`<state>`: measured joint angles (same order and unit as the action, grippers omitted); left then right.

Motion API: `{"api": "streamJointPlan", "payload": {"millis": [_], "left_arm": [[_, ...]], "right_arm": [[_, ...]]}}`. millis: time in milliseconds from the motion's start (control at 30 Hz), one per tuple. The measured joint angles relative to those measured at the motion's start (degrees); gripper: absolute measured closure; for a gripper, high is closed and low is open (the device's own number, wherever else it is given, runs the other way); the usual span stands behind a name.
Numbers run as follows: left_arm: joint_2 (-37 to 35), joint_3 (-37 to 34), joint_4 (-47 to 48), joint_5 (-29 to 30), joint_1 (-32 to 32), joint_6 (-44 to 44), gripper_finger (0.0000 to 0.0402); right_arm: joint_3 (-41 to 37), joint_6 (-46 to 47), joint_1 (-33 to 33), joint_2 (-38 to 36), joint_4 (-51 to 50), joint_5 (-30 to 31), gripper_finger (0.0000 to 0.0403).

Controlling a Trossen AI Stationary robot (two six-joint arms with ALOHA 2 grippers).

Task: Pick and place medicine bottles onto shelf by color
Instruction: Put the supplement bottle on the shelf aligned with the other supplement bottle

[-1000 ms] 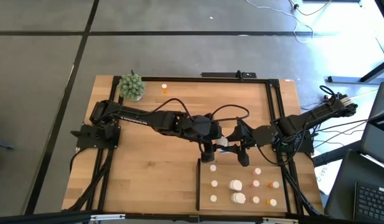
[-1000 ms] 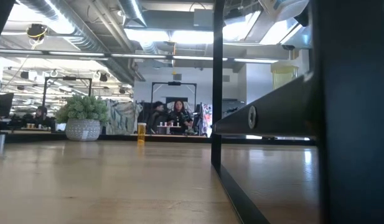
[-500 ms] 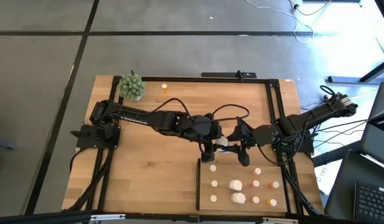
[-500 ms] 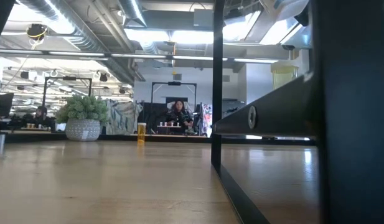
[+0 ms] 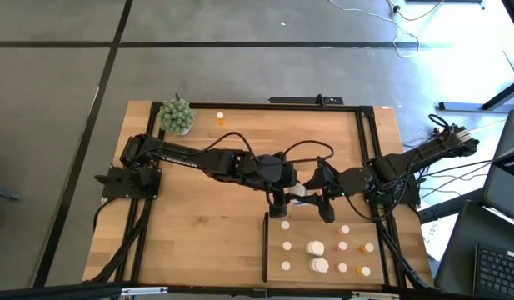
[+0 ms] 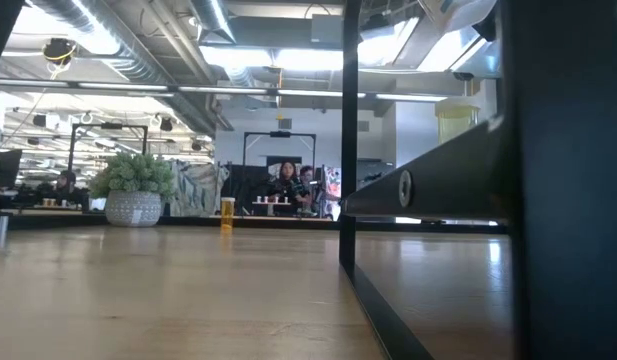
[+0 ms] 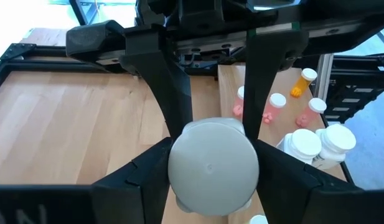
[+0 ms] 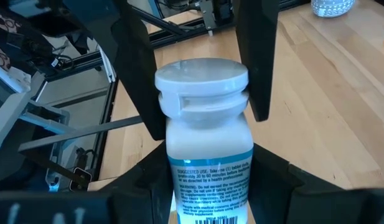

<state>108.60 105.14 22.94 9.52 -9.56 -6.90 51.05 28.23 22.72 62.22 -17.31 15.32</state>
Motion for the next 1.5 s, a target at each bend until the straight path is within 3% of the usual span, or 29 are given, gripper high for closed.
{"api": "streamJointPlan", "payload": {"millis": [467,1067,1500], "left_arm": [[0.09,-0.07,0.23,0.22,-0.26,2.82,0.0172],[0.09,-0.09,0.27,0.31,0.07,3.0,0.0173],[0.09,-0.09,0.08,0.42,0.07,3.0,0.0174]], "right_arm": [[0.04,-0.2,0.02,-0.17,0.05,0.02,0.0242],[0.15,1.3,0.0,-0.61,-4.83,0.14,0.0242],[0.15,1.6,0.04,-6.23,-11.12,-0.05,0.0242]]}}
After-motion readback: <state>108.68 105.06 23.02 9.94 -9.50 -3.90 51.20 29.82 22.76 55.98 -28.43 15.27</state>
